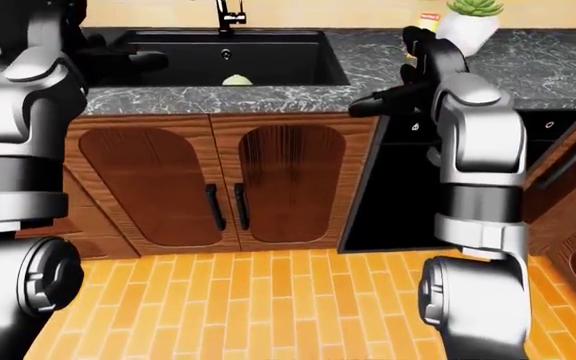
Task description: Turn the sink spout to the right.
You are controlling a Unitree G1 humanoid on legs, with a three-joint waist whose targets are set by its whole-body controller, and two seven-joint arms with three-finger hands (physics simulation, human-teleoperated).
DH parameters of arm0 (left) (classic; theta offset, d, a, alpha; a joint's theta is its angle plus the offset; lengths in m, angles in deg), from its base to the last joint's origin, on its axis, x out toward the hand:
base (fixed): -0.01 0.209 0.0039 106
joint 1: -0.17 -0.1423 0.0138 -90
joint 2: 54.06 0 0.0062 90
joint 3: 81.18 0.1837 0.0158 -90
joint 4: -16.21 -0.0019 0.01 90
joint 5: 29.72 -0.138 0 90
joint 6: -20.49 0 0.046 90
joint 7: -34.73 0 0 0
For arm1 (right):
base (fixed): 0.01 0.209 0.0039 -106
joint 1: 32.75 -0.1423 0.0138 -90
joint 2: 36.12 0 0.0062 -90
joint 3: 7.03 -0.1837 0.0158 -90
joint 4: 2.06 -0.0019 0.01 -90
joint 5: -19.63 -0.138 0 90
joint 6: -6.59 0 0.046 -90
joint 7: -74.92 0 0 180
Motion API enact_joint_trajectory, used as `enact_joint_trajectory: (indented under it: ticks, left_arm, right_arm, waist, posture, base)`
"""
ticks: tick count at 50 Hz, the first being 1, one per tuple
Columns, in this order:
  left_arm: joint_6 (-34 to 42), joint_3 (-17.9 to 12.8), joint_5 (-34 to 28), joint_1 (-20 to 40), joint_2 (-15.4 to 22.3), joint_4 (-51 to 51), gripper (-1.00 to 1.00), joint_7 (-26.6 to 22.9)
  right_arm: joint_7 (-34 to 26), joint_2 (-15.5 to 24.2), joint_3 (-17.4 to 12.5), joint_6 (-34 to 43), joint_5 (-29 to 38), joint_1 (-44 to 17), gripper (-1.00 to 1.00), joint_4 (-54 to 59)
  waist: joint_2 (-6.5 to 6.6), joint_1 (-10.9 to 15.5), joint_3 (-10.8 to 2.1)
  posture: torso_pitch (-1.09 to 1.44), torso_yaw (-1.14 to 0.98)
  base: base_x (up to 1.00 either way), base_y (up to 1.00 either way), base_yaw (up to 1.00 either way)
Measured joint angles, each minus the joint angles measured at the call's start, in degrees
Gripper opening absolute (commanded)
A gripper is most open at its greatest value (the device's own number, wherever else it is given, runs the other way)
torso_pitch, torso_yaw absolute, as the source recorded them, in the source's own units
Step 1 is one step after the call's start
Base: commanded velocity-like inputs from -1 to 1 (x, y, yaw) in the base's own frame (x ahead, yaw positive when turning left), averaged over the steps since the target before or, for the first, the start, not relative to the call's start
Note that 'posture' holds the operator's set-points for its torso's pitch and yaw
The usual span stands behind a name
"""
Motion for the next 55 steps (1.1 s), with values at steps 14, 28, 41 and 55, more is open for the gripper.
enact_joint_trajectory:
  ticks: [14, 28, 41, 55]
  left_arm:
    - [-0.8, 0.3, 0.2, 0.9, 0.2, -0.8, 1.0, -0.1]
    - [-1.4, 0.3, 0.4, 1.5, 0.4, -0.3, 1.0, -0.3]
    - [-1.5, 0.9, 0.5, 1.6, -0.1, -1.2, 1.0, -0.5]
    - [-1.6, -0.3, 0.2, 1.6, 1.3, -1.6, 1.0, -0.1]
  right_arm:
    - [0.1, 0.1, -0.4, -0.1, -0.1, 0.7, 1.0, -0.6]
    - [0.2, 0.2, -0.5, -0.3, 0.2, 1.0, 1.0, -2.0]
    - [0.2, 0.7, -1.1, 0.3, 0.5, 1.4, 1.0, -2.0]
    - [-0.6, -0.3, 0.1, 0.4, 0.4, 0.9, 1.0, -2.4]
  waist:
    - [0.61, 0.5, -1.55]
    - [1.44, 0.2, -0.97]
    - [-2.24, -0.1, -0.67]
    - [4.04, 0.3, -0.52]
  posture:
    - [0.0, 0.0]
    - [0.0, 0.0]
    - [0.0, 0.0]
    - [0.0, 0.0]
  base:
    - [0.04, 0.0, 0.0]
    - [0.16, 0.0, 0.0]
    - [0.24, 0.0, 0.0]
    - [0.27, 0.0, 0.0]
